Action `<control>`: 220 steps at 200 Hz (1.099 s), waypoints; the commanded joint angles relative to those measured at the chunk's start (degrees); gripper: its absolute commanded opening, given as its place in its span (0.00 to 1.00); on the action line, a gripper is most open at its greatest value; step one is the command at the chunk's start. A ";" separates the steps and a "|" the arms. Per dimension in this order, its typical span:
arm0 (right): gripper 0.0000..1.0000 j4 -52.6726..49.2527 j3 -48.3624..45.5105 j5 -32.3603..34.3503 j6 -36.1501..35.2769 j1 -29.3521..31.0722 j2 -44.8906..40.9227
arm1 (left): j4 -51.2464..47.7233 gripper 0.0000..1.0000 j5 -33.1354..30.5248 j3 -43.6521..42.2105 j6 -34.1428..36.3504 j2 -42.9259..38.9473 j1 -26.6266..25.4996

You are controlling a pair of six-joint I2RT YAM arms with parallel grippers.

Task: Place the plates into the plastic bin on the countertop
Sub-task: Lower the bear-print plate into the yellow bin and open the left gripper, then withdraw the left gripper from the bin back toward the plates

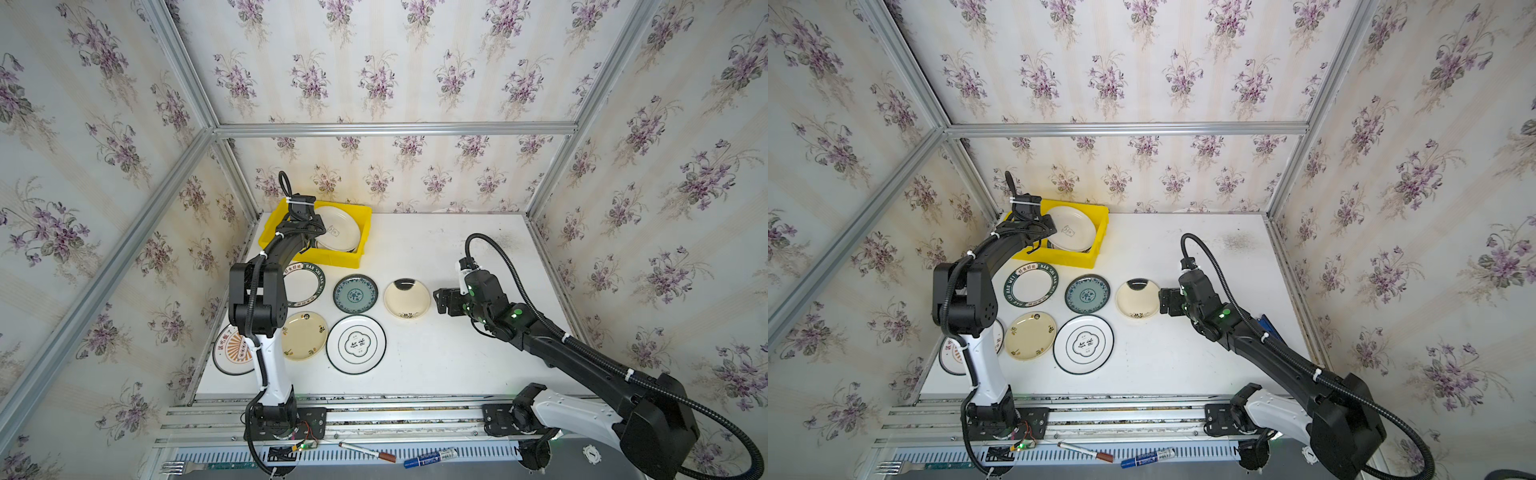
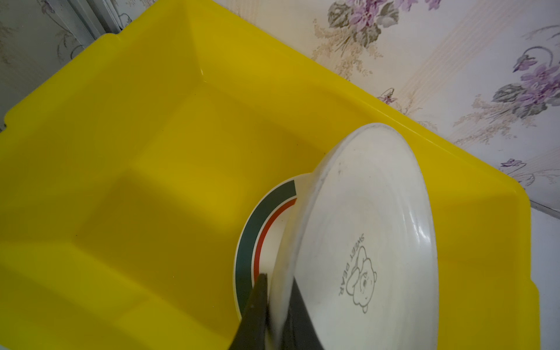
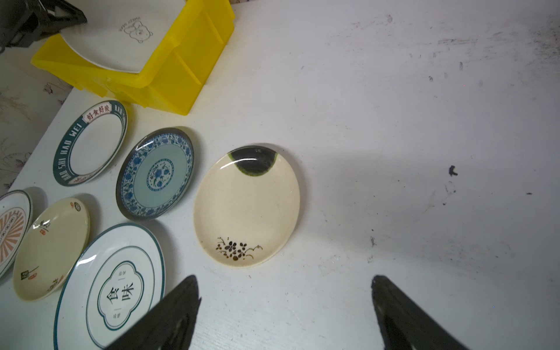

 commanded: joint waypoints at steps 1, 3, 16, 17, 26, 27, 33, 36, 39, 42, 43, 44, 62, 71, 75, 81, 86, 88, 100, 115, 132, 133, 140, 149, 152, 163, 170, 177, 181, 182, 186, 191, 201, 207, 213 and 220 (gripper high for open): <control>0.91 2.01 1.09 -0.90 -0.53 -1.25 0.16 | -2.12 0.38 0.56 1.30 1.03 0.11 -0.08; 0.91 2.10 1.02 -1.00 -0.47 -1.26 0.19 | -2.15 0.40 0.75 1.31 1.14 0.11 -0.05; 0.91 3.04 0.46 -1.32 -0.05 -3.60 0.08 | -2.20 0.52 2.21 1.13 2.16 -0.15 -0.07; 0.91 3.08 0.42 -1.35 -0.06 -3.71 0.09 | -2.24 0.52 2.36 1.13 2.28 -0.15 -0.05; 0.91 3.54 -0.08 -1.59 0.25 -4.52 0.12 | -2.26 0.54 2.86 1.05 2.86 -0.24 -0.13; 0.91 3.59 -0.15 -1.62 0.31 -4.61 0.11 | -2.27 0.54 2.86 1.05 2.94 -0.24 -0.13; 0.91 3.86 -0.47 -1.79 0.60 -5.05 0.15 | -2.30 0.60 2.93 0.96 3.17 -0.31 -0.18; 0.91 3.95 -0.68 -1.93 0.69 -5.31 0.12 | -2.28 0.63 2.91 0.96 3.22 -0.33 -0.21; 0.91 4.06 -0.86 -1.96 0.82 -5.57 0.11 | -2.27 0.66 3.02 0.96 3.35 -0.33 -0.24; 0.91 4.16 -1.04 -2.19 1.00 -5.79 0.11 | -2.28 0.69 3.04 0.96 3.30 -0.40 -0.23; 0.91 4.21 -1.07 -2.27 1.08 -5.90 0.11 | -2.28 0.71 3.04 0.96 3.29 -0.41 -0.23; 0.91 4.20 -1.13 -2.31 1.16 -6.00 0.11 | -2.32 0.72 3.04 0.96 3.29 -0.41 -0.27; 0.91 4.66 -2.04 -3.07 1.86 -7.06 -0.09 | -2.59 1.00 2.66 0.66 3.16 -1.14 -0.59; 0.91 4.63 -2.16 -3.17 1.95 -7.47 -0.16 | -2.56 1.00 2.18 0.26 2.90 -1.94 -0.72; 0.91 4.62 -2.16 -3.26 1.95 -7.56 -0.16 | -2.57 1.00 1.89 0.13 2.71 -2.35 -0.84; 0.91 4.60 -2.16 -3.39 1.80 -7.68 -0.16 | -2.77 1.00 1.57 -0.11 2.47 -2.97 -0.92; 0.91 4.55 -2.10 -3.49 1.62 -7.75 -0.16 | -2.88 1.00 1.47 -0.27 2.21 -3.46 -1.02; 0.91 4.54 -2.08 -3.49 1.60 -7.83 -0.16 | -2.93 1.00 1.53 -0.38 2.16 -3.66 -1.01; 0.91 4.53 -2.07 -3.62 1.60 -8.03 -0.24 | -3.24 1.00 1.63 -0.85 1.72 -5.06 -1.14; 0.91 4.53 -2.14 -3.78 1.81 -8.29 -0.32 | -3.45 1.00 1.90 -1.81 1.32 -6.79 -1.36; 0.91 4.71 -2.42 -4.28 2.17 -8.38 -0.55 | -3.51 1.00 1.72 -3.39 0.84 -9.05 -1.62; 0.91 4.71 -2.42 -4.28 2.19 -8.39 -0.57 | -3.50 1.00 1.72 -3.50 0.79 -9.17 -1.62; 0.91 4.64 -2.51 -4.54 2.53 -8.47 -0.72 | -3.50 1.00 1.72 -4.21 0.61 -10.15 -1.71; 0.91 4.62 -2.59 -4.93 2.72 -8.47 -0.85 | -3.53 1.00 1.93 -5.23 0.44 -11.41 -1.81; 0.91 4.63 -2.60 -5.17 2.78 -8.47 -0.94 | -3.51 1.00 2.01 -5.54 0.40 -11.91 -1.85; 0.91 4.49 -2.77 -6.17 3.24 -8.68 -1.04 | -3.50 1.00 2.25 -6.90 0.31 -13.70 -1.96; 0.91 4.36 -2.93 -6.83 3.55 -8.86 -1.04 | -3.53 1.00 2.25 -7.79 0.19 -14.93 -2.07; 0.91 4.27 -3.17 -7.58 4.02 -9.06 -1.08 | -3.50 1.00 2.33 -8.71 -0.01 -16.31 -2.28; 0.91 4.19 -3.33 -8.02 4.42 -9.10 -1.04 | -3.50 1.00 2.34 -9.39 -0.14 -17.11 -2.39; 0.91 4.19 -3.41 -8.08 4.54 -9.14 -1.08 | -3.50 1.00 2.38 -9.53 -0.14 -17.33 -2.40; 0.91 4.18 -3.59 -8.46 4.78 -9.24 -1.12 | -3.44 1.00 2.39 -10.15 -0.07 -18.15 -2.56; 0.91 4.10 -3.77 -8.90 5.13 -9.35 -1.25 | -3.47 1.00 2.42 -10.88 -0.18 -19.17 -2.81; 0.91 3.85 -4.00 -9.57 5.52 -9.33 -1.68 | -3.42 1.00 2.06 -12.35 0.27 -21.14 -3.41; 0.91 3.54 -4.09 -9.69 5.78 -9.44 -2.03 | -3.45 1.00 1.71 -13.32 0.29 -22.34 -3.76; 0.91 3.24 -4.09 -9.77 5.95 -9.44 -2.46 | -3.42 1.00 1.37 -14.25 0.34 -23.57 -4.11; 0.91 3.02 -4.18 -9.78 6.03 -9.40 -3.06 | -3.46 1.00 0.84 -15.50 0.21 -25.02 -4.46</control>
